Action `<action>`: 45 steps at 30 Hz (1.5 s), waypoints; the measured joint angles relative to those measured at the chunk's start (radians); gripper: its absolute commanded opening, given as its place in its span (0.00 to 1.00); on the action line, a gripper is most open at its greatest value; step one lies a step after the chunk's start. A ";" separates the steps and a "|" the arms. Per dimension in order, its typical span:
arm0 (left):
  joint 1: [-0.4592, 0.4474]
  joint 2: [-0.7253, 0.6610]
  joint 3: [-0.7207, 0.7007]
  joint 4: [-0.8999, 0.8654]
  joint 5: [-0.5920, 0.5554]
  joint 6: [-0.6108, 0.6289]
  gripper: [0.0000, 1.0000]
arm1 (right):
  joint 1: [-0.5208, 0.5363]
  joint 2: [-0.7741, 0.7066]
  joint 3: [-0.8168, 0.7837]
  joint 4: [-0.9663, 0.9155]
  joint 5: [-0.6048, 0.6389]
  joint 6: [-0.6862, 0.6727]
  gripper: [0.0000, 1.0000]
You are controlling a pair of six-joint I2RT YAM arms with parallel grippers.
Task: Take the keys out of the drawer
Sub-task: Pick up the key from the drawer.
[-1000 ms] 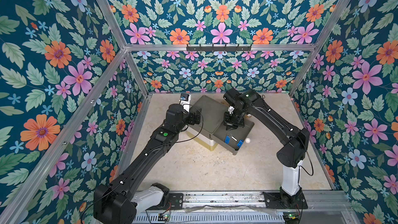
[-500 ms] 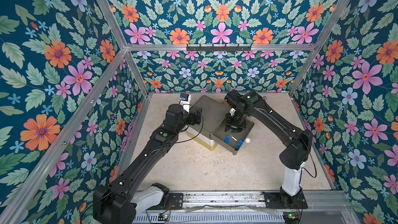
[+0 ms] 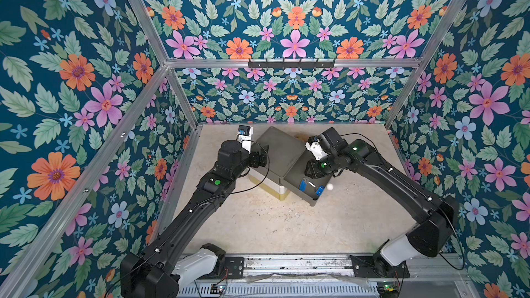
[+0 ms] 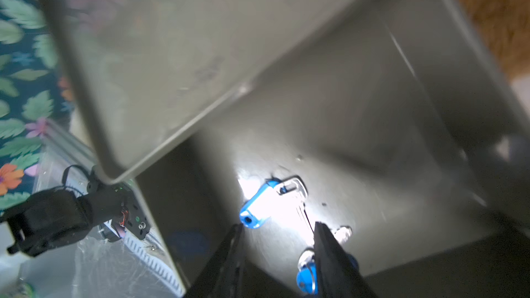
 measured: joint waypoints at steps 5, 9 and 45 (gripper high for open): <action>0.000 -0.005 0.003 0.000 0.009 -0.003 0.99 | -0.074 -0.049 -0.097 0.136 -0.085 -0.161 0.44; 0.000 -0.009 0.003 0.000 0.026 -0.003 0.99 | -0.096 -0.024 -0.086 0.180 -0.142 -0.292 0.44; 0.000 -0.039 -0.049 0.034 0.026 -0.011 0.99 | -0.077 0.076 -0.106 0.135 -0.220 -0.593 0.39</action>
